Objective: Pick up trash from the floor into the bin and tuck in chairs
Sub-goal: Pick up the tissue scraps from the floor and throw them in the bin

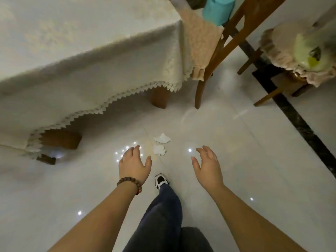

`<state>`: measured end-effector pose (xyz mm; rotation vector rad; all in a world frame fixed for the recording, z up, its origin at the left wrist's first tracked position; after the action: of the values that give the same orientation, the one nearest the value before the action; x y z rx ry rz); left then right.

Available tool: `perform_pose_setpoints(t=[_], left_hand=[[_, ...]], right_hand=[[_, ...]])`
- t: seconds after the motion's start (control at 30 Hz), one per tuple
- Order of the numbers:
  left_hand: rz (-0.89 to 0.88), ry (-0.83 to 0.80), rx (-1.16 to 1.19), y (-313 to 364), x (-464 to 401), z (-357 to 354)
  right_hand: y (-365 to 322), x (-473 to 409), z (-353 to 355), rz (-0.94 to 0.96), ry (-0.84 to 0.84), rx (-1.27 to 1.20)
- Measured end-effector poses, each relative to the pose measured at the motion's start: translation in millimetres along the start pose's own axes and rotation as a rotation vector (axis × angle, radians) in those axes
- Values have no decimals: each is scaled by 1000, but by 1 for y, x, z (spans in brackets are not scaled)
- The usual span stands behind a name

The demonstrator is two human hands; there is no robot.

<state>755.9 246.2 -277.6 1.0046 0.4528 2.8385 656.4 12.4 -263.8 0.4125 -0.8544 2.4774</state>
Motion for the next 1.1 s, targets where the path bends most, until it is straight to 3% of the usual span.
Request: perform_pose_setpoints(t=[0.3,0.77,1.1], left_hand=[[157,13,124,23,-83,-60],[391,89,562,-46,-305,-347],[283,61,341,-84,-412,-452]], right_hand=[[47,-129,-25,104,-180,95],[174,-354,-274,369,-362,269],[192,-422,-388,555,-416,395]])
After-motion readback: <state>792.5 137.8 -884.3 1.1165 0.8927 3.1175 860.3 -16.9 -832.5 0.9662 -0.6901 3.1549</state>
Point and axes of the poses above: each hand's wrist, its own x-axis away from the middle knuckle, its own z-axis out of the back of the hand, y = z × x, the point moved 6 cm from there along -x, towards the middle knuckle, and after that the axes turned 10 degrees about -y, right-handed, at the moved point
